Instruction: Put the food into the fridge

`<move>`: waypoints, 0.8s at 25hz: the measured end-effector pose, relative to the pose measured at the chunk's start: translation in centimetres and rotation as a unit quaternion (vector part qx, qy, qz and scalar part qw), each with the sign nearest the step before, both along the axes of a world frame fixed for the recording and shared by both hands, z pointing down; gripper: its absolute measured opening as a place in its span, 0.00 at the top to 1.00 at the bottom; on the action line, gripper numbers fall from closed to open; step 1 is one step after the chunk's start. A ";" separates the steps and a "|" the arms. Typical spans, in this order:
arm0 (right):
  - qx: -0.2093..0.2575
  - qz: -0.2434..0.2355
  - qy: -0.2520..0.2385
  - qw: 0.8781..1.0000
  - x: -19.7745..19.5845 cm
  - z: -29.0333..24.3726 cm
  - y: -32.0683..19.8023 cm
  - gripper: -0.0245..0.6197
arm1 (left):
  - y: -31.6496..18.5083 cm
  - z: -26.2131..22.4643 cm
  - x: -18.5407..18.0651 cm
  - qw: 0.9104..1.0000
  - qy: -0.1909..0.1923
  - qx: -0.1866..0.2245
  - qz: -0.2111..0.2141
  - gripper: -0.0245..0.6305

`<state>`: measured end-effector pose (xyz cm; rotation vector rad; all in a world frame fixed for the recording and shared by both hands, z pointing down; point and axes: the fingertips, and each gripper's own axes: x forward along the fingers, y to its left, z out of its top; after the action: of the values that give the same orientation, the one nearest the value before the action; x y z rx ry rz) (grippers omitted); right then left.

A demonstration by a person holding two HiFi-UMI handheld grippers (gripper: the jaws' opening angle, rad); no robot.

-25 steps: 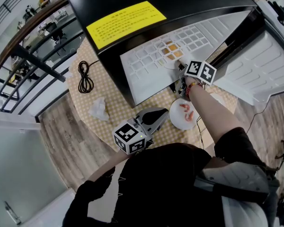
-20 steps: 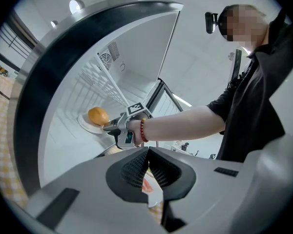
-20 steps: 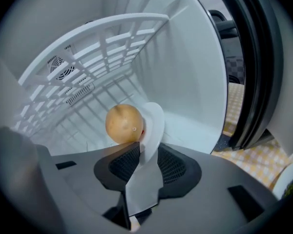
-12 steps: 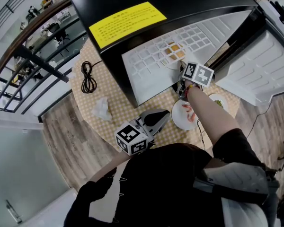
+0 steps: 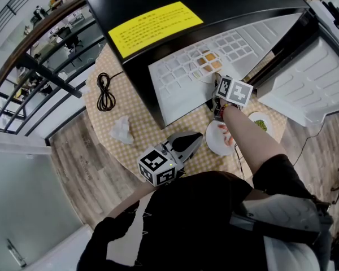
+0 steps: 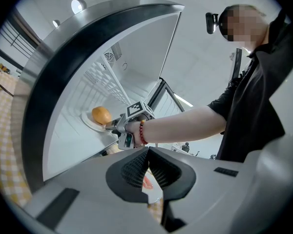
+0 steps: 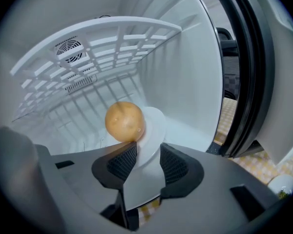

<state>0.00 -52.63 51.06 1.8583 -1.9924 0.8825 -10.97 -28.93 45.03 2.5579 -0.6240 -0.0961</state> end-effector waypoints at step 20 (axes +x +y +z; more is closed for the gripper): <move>-0.005 0.048 -0.025 0.999 0.1 0.1 0.8 0.72 | 0.2 0.5 -0.6 0.999 0.026 -0.007 0.021 0.94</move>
<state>0.08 -51.84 51.19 1.9580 -1.9372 0.9723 -11.53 -28.76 45.48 2.5458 -0.5484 -0.1440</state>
